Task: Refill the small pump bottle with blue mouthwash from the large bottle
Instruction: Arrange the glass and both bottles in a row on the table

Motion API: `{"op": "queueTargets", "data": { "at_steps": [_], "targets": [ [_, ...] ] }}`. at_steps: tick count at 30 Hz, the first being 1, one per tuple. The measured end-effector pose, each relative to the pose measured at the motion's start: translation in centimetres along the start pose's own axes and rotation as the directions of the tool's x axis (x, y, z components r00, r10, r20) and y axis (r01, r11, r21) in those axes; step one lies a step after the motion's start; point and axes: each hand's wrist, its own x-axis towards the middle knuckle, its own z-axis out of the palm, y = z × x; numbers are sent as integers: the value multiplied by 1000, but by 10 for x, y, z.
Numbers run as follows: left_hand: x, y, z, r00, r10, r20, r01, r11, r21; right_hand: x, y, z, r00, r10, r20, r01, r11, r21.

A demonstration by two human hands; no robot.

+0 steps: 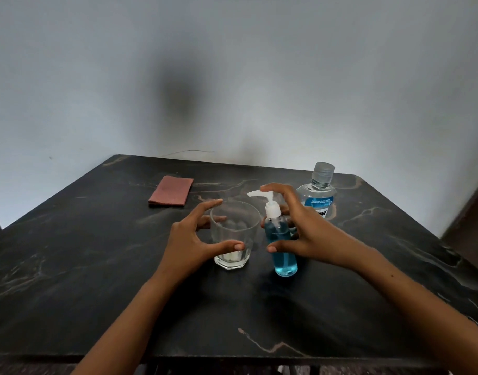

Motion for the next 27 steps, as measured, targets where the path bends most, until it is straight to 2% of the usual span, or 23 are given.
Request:
{"op": "queueTargets", "data": {
  "at_steps": [6,15,27],
  "targets": [
    [0,-1,0,1000,1,4,-1,1000,-11,6,-7,-12,995,1,95,-2,1000,4],
    [0,-2,0,1000,9,9,-9,999,-39,8,-7,-17,994,16,104,-2,990,-138],
    [1,-2,-1,1000,-8,17,9,999,-33,3,-14,-18,984,123,131,-107,987,-121]
  ]
}}
